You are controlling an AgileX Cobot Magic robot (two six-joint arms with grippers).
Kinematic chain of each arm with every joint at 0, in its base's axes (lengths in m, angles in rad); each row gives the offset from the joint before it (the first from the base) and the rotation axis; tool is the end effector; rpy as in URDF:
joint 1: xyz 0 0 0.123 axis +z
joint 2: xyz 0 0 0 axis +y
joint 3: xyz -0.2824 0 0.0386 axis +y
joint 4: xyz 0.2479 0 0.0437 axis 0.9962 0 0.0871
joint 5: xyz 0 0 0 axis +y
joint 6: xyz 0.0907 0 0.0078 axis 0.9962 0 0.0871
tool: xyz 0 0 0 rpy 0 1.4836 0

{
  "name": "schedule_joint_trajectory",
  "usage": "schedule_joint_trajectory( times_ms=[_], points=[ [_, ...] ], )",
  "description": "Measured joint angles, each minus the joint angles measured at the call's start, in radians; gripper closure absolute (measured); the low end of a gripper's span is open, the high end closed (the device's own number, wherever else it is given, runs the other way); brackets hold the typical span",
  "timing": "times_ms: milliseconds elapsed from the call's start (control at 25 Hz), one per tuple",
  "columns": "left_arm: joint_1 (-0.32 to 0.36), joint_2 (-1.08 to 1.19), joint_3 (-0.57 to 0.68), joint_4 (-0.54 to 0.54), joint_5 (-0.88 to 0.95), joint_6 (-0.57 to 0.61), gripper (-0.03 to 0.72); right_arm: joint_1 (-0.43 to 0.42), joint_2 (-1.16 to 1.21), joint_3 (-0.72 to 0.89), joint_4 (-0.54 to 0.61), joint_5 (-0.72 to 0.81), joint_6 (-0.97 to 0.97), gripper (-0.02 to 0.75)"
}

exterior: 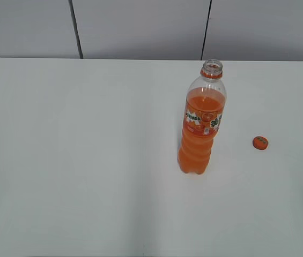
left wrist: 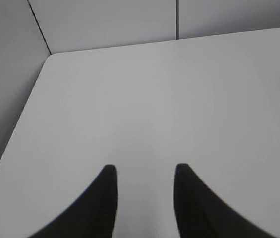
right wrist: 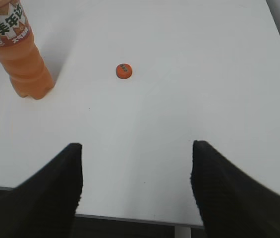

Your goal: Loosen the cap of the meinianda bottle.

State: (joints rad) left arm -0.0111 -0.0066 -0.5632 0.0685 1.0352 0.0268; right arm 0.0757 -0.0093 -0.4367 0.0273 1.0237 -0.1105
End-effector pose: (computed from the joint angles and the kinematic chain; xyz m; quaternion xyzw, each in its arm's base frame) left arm -0.0130 0.0055 0.2967 0.0136 0.8268 0.0386 0.5610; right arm 0.0021 0.0023 0.2624 -0.0796 0.8538 0.0047 0.5144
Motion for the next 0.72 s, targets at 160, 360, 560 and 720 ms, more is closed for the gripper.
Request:
schedule_joint_trajectory(
  times_ms=[160, 360, 560, 720],
  points=[
    [0.000, 0.000, 0.000, 0.000, 0.000, 0.000, 0.440, 0.000, 0.000, 0.000, 0.000, 0.000, 0.000, 0.225],
    [0.000, 0.000, 0.000, 0.000, 0.000, 0.000, 0.440, 0.000, 0.000, 0.000, 0.000, 0.000, 0.000, 0.225],
    [0.000, 0.000, 0.000, 0.000, 0.000, 0.000, 0.440, 0.000, 0.000, 0.000, 0.000, 0.000, 0.000, 0.225],
    [0.000, 0.000, 0.000, 0.000, 0.000, 0.000, 0.440, 0.000, 0.000, 0.000, 0.000, 0.000, 0.000, 0.225]
  ],
)
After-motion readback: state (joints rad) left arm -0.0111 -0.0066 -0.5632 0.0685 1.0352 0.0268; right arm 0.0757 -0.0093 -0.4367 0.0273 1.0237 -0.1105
